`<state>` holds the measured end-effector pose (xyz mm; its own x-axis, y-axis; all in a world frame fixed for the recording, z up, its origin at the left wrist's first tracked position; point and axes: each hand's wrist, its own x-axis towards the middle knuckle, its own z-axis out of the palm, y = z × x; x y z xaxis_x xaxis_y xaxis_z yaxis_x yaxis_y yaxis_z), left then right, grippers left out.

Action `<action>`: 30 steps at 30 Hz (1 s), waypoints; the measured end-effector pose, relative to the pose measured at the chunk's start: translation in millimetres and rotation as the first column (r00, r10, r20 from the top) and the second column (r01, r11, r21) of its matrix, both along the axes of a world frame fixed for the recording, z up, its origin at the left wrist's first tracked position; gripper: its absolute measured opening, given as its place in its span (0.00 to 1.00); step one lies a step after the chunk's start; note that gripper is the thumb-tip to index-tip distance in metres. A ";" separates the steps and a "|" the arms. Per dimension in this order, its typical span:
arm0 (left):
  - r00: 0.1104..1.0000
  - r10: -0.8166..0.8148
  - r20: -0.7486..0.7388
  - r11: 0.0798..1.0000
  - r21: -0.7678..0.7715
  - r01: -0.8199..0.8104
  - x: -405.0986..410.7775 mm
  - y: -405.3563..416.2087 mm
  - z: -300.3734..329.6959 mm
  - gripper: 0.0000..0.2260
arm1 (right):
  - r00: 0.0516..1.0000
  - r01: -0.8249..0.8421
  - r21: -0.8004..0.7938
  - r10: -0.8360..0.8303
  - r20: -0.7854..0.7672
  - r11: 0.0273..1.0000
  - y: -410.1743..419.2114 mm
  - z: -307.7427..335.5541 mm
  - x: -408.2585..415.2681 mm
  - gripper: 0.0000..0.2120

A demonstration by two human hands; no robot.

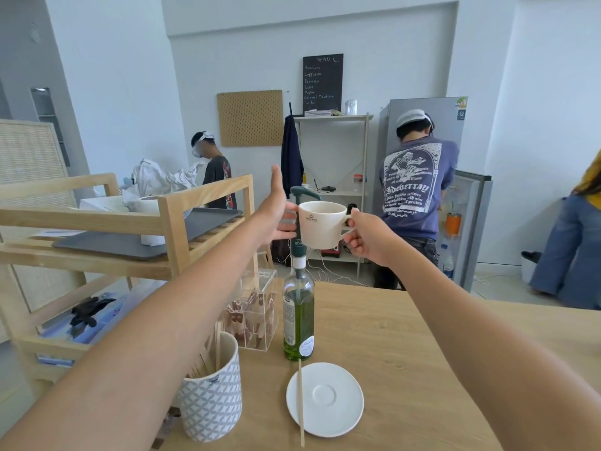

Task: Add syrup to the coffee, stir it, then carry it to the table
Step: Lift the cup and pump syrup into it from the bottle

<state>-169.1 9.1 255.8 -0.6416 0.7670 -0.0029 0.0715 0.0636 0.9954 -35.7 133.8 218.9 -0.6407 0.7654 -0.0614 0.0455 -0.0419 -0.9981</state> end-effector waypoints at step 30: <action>0.542 -0.300 -0.785 0.936 -0.353 0.008 -61.4 73.2 20.8 0.21 | 0.992 -0.124 0.098 0.122 0.027 0.987 16.8 -8.5 4.6 0.17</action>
<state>-230.5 82.4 276.6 -0.3443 0.9099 0.2313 0.8757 0.2224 0.4287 -31.1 150.6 210.3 -0.7298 0.6836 -0.0029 0.0647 0.0649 -0.9958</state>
